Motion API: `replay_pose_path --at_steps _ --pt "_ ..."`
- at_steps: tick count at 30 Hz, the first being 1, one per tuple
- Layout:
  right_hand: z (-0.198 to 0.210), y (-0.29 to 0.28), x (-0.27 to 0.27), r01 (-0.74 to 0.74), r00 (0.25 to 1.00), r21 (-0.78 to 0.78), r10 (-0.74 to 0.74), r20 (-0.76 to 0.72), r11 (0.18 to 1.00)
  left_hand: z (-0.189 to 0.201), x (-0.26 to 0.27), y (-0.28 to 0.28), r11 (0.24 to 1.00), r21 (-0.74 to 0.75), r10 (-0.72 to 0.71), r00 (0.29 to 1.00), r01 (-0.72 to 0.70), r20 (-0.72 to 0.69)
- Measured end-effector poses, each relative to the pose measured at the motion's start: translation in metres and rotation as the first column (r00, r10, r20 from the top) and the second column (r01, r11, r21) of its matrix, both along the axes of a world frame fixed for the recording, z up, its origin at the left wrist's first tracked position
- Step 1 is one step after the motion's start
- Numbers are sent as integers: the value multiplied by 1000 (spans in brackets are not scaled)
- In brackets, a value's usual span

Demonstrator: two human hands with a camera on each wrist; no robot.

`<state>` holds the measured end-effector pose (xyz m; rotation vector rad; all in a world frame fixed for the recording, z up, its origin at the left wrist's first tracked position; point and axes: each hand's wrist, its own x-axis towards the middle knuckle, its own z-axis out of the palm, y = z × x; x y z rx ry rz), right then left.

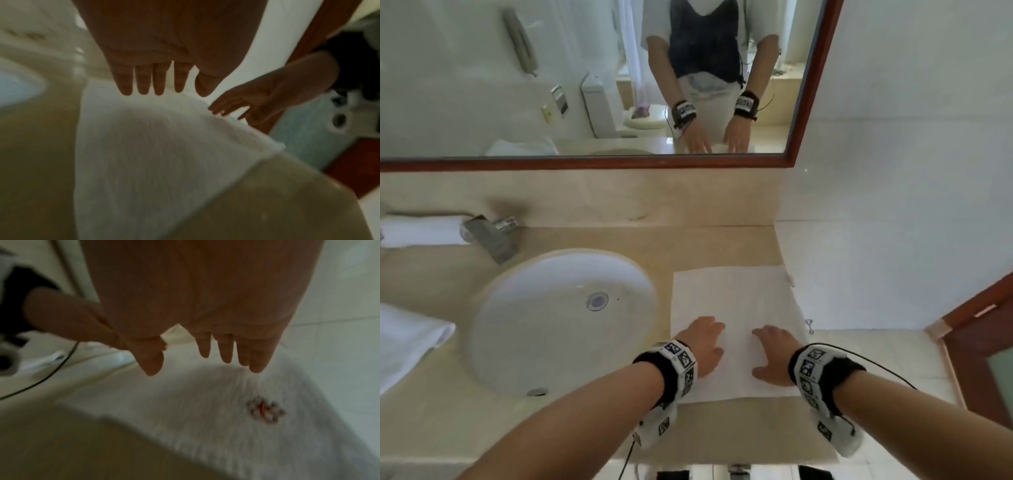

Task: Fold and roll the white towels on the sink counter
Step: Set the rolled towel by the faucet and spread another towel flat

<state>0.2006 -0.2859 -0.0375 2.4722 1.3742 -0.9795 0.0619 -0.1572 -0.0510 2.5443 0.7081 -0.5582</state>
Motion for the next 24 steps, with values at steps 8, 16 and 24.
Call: replay_pose_path --at_steps 8,16,24 --pt "-16 -15 -18 -125 992 -63 124 -18 990 -30 -30 -11 975 132 -158 978 176 -138" --pt "-25 52 16 60 997 85 -65 48 995 -22 30 11 972 77 212 970 -222 122" --pt "-62 58 11 66 991 61 -73 114 996 -55 47 21 964 132 229 973 -229 17"
